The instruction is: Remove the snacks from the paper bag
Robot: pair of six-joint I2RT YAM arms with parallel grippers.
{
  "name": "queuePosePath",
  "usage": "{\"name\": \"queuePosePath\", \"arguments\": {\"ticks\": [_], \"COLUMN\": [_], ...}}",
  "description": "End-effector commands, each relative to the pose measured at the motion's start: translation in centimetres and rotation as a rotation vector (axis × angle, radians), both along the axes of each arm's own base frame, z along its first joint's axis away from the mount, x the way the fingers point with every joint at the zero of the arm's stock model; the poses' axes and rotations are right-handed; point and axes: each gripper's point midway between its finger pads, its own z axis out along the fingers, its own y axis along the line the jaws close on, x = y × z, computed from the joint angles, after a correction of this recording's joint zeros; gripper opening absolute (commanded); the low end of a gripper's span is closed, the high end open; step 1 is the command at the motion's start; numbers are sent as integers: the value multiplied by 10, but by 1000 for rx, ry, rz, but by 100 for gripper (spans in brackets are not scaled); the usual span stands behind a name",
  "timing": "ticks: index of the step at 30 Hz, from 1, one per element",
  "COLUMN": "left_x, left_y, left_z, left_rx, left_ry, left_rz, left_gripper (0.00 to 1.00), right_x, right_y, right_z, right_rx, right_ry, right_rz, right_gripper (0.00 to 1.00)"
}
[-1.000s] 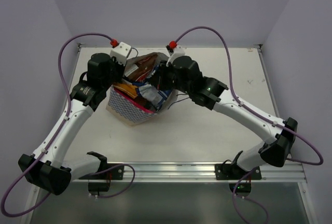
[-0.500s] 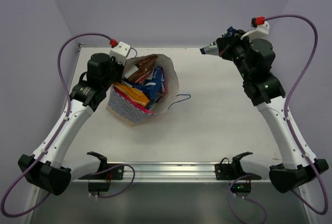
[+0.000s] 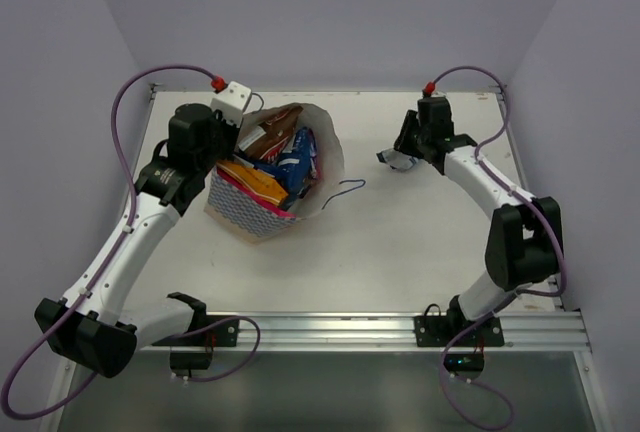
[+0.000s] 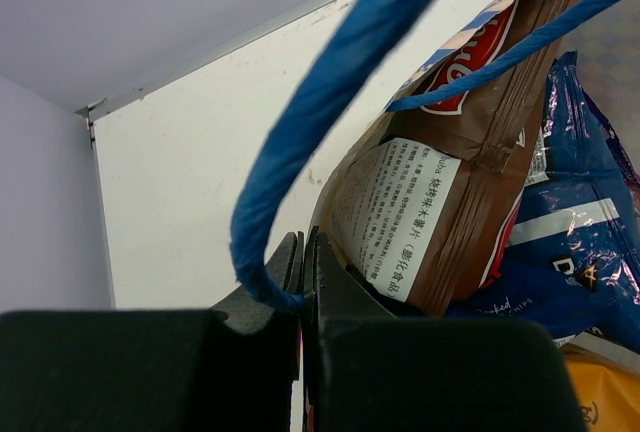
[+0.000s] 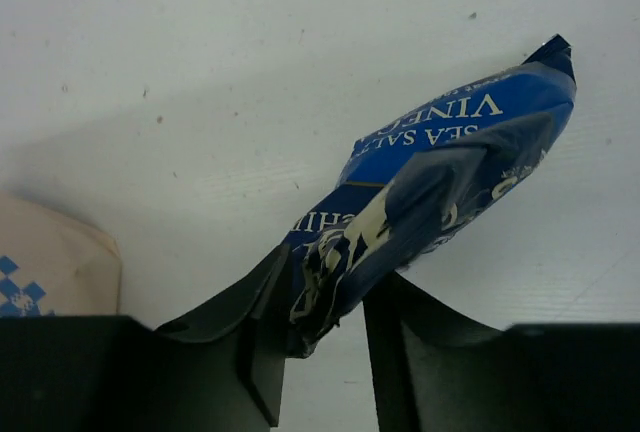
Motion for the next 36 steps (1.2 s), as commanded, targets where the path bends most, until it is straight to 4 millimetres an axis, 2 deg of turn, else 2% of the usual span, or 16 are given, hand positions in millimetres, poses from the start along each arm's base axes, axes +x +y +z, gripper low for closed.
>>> {"name": "queuePosePath", "arguments": {"ticks": [1,2,3,4,6,7,10,11,16,17,19,20,23,24,31,36], "left_x": [3,4,4,4,4,5,6,5,5,5,4,4,3,3,2,1], "left_y": [0,0,-1,-1,-3,-3,-3,-3,-2,-2,-2,-2,-1,-1,-2,-2], "left_z": [49,49,49,49,49,49,47,47,46,47,46,46,47,47,47,46], "left_rx": [-44,-42,-42,-43,-51,-51,-50,-49,-44,-45,-43,-43,-46,-45,-49,-47], "left_ry": [-171,-170,-170,-169,-169,-167,-161,-163,-158,-160,-157,-157,-159,-158,-157,-157], "left_rz": [6,6,4,3,-3,-6,-4,-4,0,0,1,1,1,1,-2,-6], "left_gripper": [0,0,0,0,0,0,0,0,0,0,0,0,0,0,0,0], "right_x": [2,-3,-6,-10,-21,-27,-51,-64,-102,-113,-120,-121,-118,-114,-89,-67], "right_y": [23,32,37,41,57,62,93,111,159,174,188,199,210,215,221,215], "right_z": [52,61,70,90,105,120,157,164,203,204,202,192,174,161,95,73], "right_rx": [76,63,53,51,37,40,33,26,44,46,55,51,41,31,-40,-90], "right_ry": [-143,-163,-177,-219,-247,-278,-355,-370,-464,-466,-446,-419,-377,-351,-228,-208], "right_rz": [92,130,148,161,208,219,308,365,501,550,599,618,626,629,536,429], "right_gripper": [40,59,67,76,90,91,91,91,83,79,75,71,63,62,50,45]}}
